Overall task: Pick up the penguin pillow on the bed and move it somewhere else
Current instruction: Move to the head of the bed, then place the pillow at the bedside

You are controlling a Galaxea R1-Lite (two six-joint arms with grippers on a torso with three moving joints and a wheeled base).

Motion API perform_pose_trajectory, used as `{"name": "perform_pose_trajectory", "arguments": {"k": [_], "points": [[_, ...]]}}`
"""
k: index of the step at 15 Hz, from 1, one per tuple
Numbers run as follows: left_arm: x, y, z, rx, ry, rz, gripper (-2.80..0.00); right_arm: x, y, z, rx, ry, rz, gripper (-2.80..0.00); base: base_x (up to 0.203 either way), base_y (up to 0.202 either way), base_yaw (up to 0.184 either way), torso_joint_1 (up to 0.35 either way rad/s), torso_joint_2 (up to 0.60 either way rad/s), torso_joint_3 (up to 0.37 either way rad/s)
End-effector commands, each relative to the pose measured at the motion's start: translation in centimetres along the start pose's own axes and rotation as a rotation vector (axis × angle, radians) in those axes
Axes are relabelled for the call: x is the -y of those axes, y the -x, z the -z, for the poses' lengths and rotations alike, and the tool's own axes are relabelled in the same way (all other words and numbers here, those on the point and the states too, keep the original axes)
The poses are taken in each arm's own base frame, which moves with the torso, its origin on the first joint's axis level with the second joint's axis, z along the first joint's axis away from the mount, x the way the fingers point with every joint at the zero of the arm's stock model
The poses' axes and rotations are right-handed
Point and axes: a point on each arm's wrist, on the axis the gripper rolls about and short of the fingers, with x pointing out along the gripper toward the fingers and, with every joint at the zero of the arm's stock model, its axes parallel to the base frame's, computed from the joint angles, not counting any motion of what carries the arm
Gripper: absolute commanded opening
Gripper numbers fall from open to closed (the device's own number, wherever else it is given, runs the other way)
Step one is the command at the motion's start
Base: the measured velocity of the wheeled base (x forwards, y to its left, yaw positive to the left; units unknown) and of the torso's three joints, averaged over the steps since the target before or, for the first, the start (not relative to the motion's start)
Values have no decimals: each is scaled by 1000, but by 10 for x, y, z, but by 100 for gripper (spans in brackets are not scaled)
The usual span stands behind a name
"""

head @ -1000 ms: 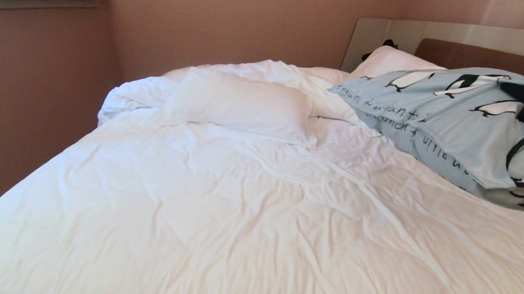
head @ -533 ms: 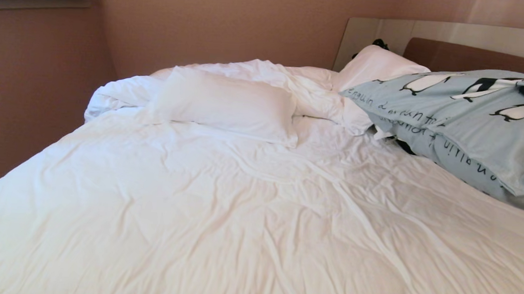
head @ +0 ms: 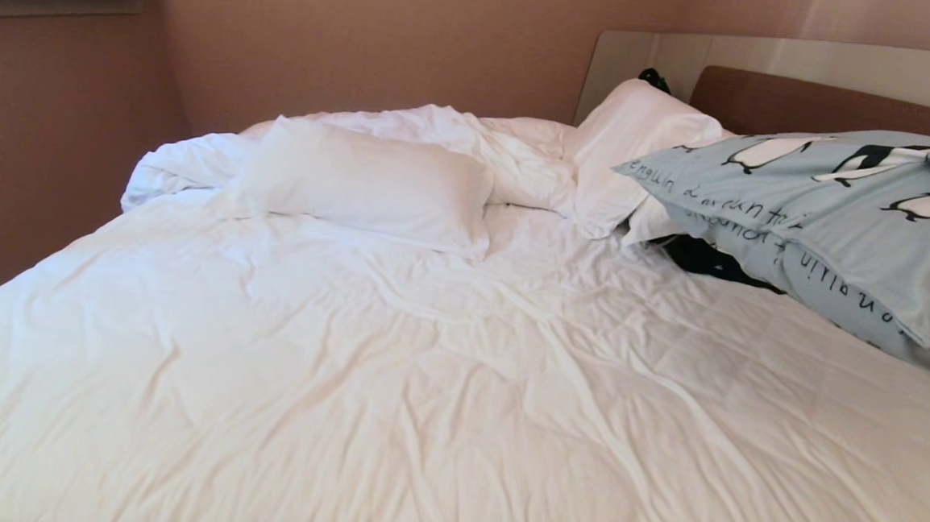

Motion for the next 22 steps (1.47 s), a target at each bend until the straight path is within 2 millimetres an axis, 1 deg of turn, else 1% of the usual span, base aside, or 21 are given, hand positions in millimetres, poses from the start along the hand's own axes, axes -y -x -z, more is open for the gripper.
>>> {"name": "perform_pose_trajectory", "arguments": {"k": [1,8,10,13,17,20,22], "points": [[0,0,0,1,0,-1,-280,2,-2,2,-5,-2,-1,-280,0,-192,-2,4,6,1],[0,0,0,1,1,-1,-280,4,-5,5,-11,-6,-2,-280,0,-191,0,4,3,4],[0,0,0,1,1,-1,-280,5,-8,6,-14,-7,-1,-280,0,-96,-2,3,2,5],[0,0,0,1,1,0,-280,11,-17,14,-31,-16,5,-280,0,0,0,0,0,0],[0,0,0,1,1,-1,-280,35,-34,28,-60,-39,44,-280,0,0,0,0,0,0],[0,0,0,1,1,0,-280,55,-49,43,-79,-119,69,-280,0,0,0,0,0,0],[0,0,0,1,1,0,-280,69,-61,58,-94,-142,84,-280,0,0,0,0,0,0]]}}
